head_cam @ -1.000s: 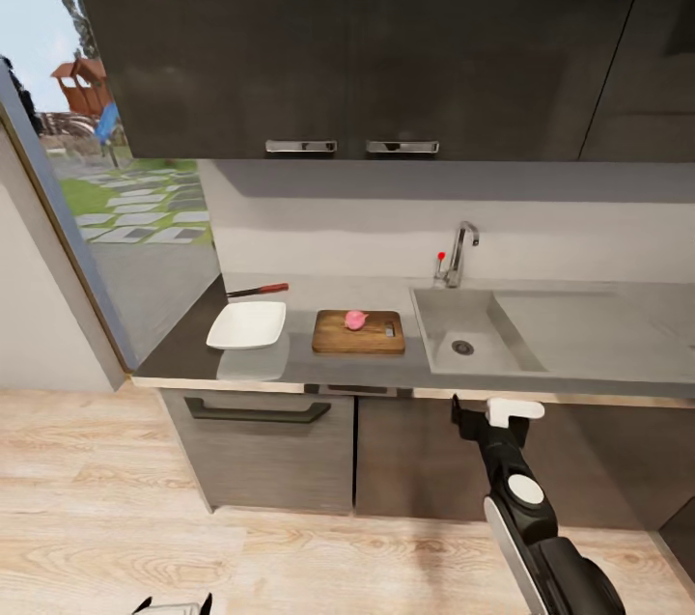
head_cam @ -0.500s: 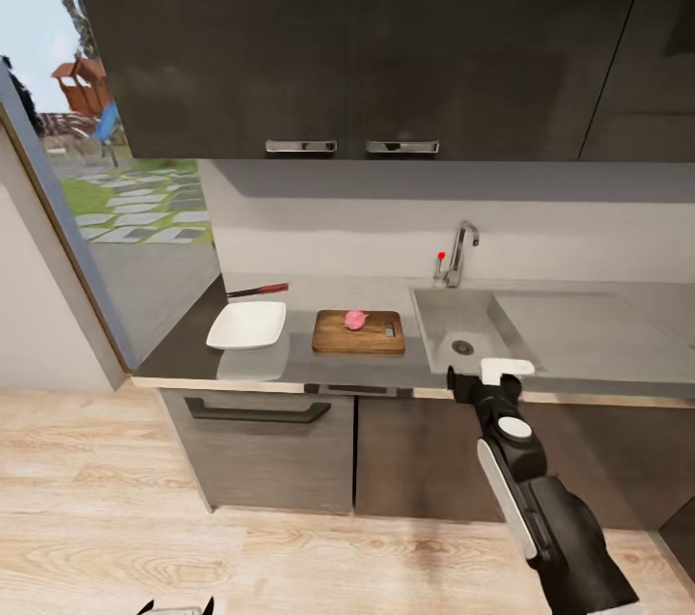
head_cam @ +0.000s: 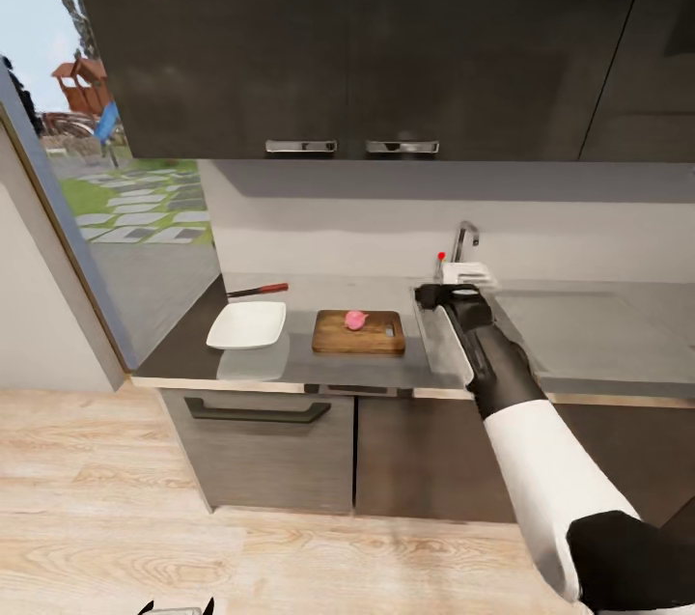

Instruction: In the kitchen, take the Vidalia onion out of the sink, dice it on the chopping board with the paring knife, put the diced onion into the bowl on the countertop, then place both the paring knife and the chopping board into the sink.

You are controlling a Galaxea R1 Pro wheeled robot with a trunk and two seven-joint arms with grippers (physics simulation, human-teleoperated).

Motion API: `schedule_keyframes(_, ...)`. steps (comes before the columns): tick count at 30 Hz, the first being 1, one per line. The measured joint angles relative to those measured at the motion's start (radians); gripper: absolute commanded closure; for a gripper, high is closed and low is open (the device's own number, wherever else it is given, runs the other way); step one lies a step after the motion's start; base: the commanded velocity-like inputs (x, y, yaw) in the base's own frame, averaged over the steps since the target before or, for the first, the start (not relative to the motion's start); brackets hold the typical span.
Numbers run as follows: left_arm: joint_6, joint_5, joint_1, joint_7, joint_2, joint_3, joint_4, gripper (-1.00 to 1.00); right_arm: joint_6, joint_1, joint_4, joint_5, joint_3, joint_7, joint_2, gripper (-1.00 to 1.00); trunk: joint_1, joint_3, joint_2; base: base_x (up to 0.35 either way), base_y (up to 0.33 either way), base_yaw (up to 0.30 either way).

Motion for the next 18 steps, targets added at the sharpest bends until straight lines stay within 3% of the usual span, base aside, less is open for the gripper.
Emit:
schedule_keyframes(4,0.000,0.000,0.000,0.000,0.000,0.000,0.000,-1.00,-0.014,-0.141,0.198,-0.003,-0.001,0.001,0.019,-1.00,0.000,0.000,0.000,0.000,0.000,0.000)
schedule_keyframes(9,0.000,0.000,0.000,0.000,0.000,0.000,0.001,-1.00,-0.022,-0.184,0.267,-0.004,-0.001,0.002,0.044,-1.00,0.000,0.000,0.000,0.000,0.000,0.000)
schedule_keyframes(13,0.000,0.000,0.000,0.000,0.000,0.000,0.003,-1.00,-0.019,-0.217,0.283,-0.004,-0.001,0.004,0.091,-1.00,0.000,0.000,0.000,0.009,0.000,0.000)
schedule_keyframes(18,0.000,0.000,0.000,0.000,0.000,0.000,0.004,-1.00,-0.016,-0.232,0.285,-0.006,0.001,0.013,0.094,-1.00,0.000,0.000,0.000,0.117,0.045,0.000)
